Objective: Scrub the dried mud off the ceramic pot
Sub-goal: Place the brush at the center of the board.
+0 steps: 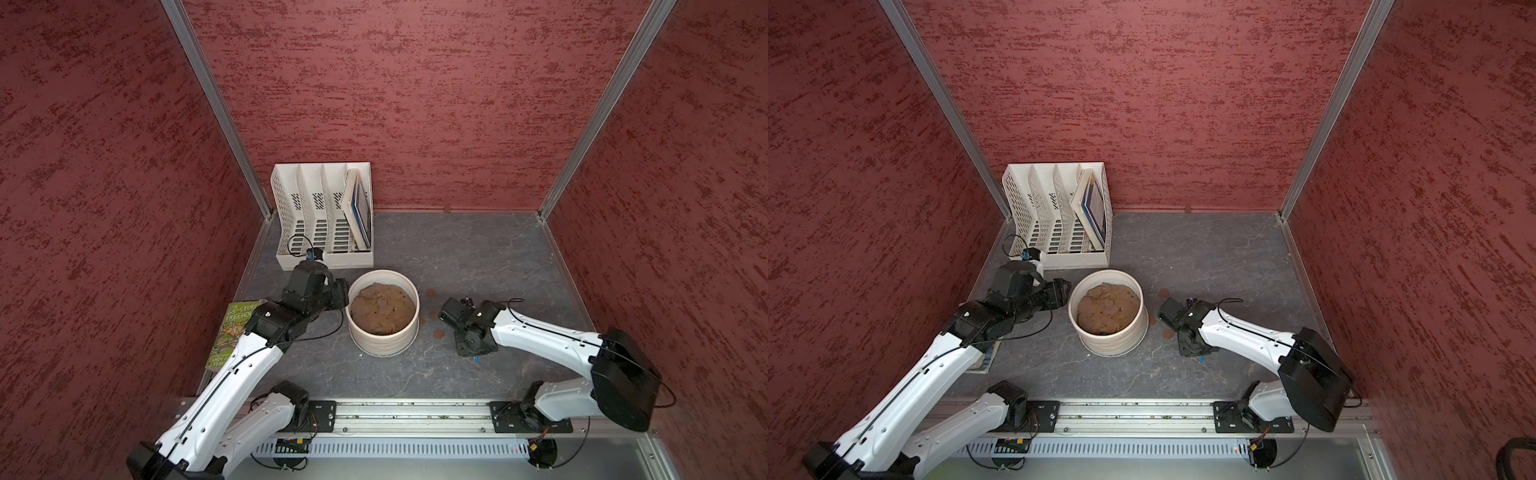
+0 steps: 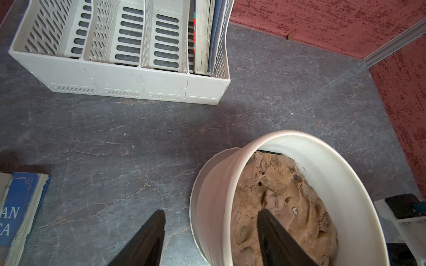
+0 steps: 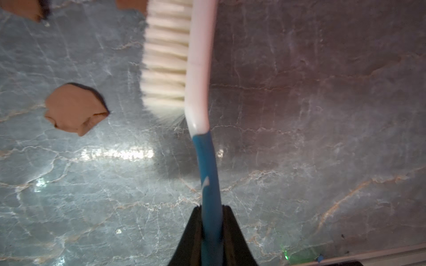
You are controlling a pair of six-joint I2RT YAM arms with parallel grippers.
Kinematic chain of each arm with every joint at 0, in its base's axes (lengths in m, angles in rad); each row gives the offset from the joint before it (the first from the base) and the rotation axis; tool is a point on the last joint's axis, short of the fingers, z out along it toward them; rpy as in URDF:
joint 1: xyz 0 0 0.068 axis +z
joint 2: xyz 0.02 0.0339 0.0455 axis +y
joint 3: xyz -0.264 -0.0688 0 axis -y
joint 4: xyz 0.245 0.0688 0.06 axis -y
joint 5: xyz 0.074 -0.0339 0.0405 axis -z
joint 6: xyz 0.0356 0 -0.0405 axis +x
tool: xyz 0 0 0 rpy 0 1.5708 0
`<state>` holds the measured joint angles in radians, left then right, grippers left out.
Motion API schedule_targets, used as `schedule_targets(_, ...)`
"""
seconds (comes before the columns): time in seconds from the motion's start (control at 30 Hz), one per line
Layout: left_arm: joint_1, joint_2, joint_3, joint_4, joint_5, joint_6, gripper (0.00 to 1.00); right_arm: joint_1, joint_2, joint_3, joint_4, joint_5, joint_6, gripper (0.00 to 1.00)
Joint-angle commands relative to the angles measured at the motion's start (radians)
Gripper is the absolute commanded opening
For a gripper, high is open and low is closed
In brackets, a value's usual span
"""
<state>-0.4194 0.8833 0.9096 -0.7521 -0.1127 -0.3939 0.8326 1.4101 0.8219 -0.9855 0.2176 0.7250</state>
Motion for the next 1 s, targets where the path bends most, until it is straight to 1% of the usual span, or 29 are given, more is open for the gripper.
schedule_targets(0.0, 0.011, -0.014, -0.017, 0.009, -0.016, -0.009, 0.67, -0.014, 0.023, 0.033, -0.010, 0.050, 0.000, 0.00)
schedule_targets(0.17, 0.023, -0.016, -0.006, 0.002, -0.025, -0.024, 0.66, -0.014, 0.028, 0.039, -0.078, 0.072, 0.029, 0.00)
schedule_targets(0.3, 0.025, -0.012, -0.007, 0.007, -0.018, -0.035, 0.67, -0.014, 0.005, 0.011, -0.070, 0.056, 0.030, 0.00)
schedule_targets(0.67, 0.029, 0.001, -0.019, 0.006, -0.010, -0.055, 0.67, -0.014, 0.021, 0.000, -0.080, 0.055, 0.036, 0.00)
schedule_targets(0.77, 0.031, 0.010, -0.018, 0.009, -0.001, -0.054, 0.67, -0.014, 0.028, 0.003, -0.081, 0.054, 0.037, 0.04)
schedule_targets(0.87, 0.032, 0.020, -0.016, 0.011, 0.004, -0.054, 0.67, -0.014, 0.037, -0.001, -0.075, 0.051, 0.039, 0.15)
schedule_targets(0.97, 0.034, 0.024, -0.015, 0.013, 0.008, -0.054, 0.67, -0.014, 0.041, -0.001, -0.073, 0.052, 0.041, 0.21)
